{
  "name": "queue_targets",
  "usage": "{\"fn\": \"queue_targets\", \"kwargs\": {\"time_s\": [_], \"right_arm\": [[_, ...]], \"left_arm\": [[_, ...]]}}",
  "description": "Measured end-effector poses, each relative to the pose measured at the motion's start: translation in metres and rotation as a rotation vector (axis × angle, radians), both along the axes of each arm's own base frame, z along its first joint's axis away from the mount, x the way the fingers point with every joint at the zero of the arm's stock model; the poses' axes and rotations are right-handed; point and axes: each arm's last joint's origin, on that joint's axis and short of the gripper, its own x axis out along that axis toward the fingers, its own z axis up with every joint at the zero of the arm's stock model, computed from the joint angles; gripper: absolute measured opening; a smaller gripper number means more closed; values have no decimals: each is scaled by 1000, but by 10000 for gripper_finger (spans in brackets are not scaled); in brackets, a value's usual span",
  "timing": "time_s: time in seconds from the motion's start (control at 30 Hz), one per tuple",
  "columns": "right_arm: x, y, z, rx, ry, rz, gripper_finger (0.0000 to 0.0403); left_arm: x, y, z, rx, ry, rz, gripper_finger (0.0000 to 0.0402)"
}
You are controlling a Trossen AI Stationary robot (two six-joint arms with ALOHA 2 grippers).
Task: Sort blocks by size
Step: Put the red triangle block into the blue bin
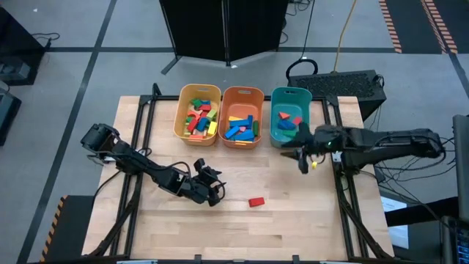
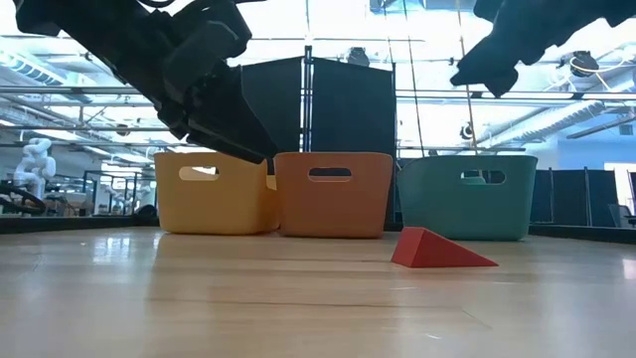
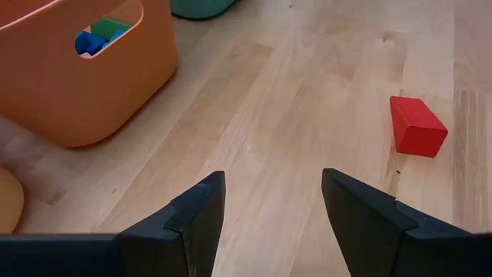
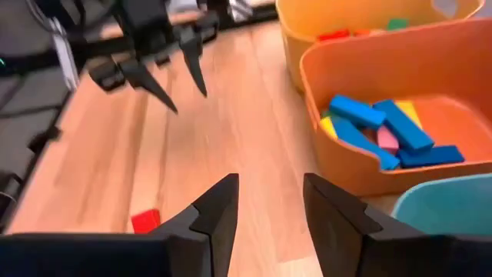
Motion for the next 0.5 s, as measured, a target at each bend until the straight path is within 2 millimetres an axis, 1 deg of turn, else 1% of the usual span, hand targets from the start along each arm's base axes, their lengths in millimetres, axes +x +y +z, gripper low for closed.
{"fn": "queue_targets", "kwargs": {"time_s": [0.13, 0.33, 0.5], "right_arm": [[16, 16, -11, -23, 52, 18, 132], [40, 40, -23, -41, 42, 104, 131], [53, 51, -32, -62, 36, 154, 131]], "left_arm": [[0, 0, 0, -1, -2, -1, 219], [0, 0, 0, 1, -1, 0, 219], [0, 0, 0, 1, 0, 0, 219]]}}
